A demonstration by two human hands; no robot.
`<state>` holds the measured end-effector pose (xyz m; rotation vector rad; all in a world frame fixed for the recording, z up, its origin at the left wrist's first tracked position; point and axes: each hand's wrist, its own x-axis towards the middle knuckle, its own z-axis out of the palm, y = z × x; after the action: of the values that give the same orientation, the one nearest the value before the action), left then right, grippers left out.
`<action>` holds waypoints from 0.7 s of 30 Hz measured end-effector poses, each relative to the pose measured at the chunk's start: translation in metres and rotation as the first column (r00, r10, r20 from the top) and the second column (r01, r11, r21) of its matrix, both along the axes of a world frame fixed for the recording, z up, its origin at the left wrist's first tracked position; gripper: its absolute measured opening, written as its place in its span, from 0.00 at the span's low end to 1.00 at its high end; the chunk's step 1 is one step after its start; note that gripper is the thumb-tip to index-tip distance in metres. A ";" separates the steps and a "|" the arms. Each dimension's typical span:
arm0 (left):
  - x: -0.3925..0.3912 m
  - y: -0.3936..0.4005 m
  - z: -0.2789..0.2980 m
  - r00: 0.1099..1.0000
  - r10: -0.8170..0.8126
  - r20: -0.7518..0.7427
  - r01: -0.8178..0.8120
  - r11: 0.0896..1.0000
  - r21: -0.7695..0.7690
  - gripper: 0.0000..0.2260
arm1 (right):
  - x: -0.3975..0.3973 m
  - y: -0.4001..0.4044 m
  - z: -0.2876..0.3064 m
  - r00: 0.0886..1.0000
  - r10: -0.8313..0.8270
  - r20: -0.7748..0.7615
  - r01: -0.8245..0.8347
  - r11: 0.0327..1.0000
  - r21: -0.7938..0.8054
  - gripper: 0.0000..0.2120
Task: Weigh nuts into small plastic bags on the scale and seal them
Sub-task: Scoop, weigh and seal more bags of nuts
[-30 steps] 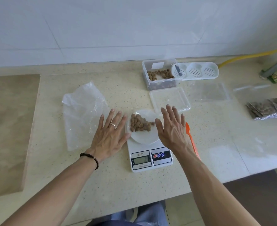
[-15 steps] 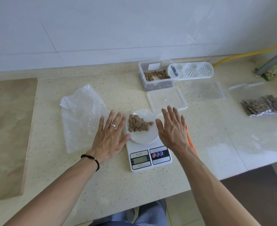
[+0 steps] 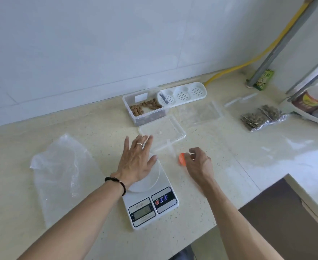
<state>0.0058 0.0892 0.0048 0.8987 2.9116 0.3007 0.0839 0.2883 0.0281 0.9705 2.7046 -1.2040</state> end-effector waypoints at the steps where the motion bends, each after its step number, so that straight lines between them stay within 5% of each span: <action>1: -0.004 0.010 0.002 0.999 -0.010 0.035 0.010 1.000 -0.007 0.30 | 0.002 0.002 -0.001 0.999 -0.039 0.036 0.041 0.998 -0.058 0.17; 7: -0.026 0.053 0.007 0.974 0.017 0.225 -0.014 1.000 -0.014 0.30 | -0.002 0.002 -0.009 0.974 0.046 0.223 0.040 0.930 -0.364 0.10; 13: -0.040 0.051 0.027 0.914 0.094 0.396 -0.196 0.954 0.227 0.25 | -0.011 -0.004 0.002 0.995 -0.019 0.100 0.068 0.851 -0.521 0.04; 17: -0.044 0.034 0.052 0.913 0.107 0.394 -0.302 0.828 0.473 0.07 | -0.014 -0.004 0.017 0.999 -0.044 -0.023 0.021 0.787 -0.616 0.02; 21: -0.044 0.022 0.081 0.899 0.098 0.427 -0.354 0.738 0.575 0.10 | -0.020 -0.009 0.036 0.986 -0.132 -0.104 0.012 0.673 -0.739 0.04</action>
<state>-0.0378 0.1111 0.0859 0.4291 2.5461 1.3963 0.0638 0.2798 0.0644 0.8612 1.8936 -2.1989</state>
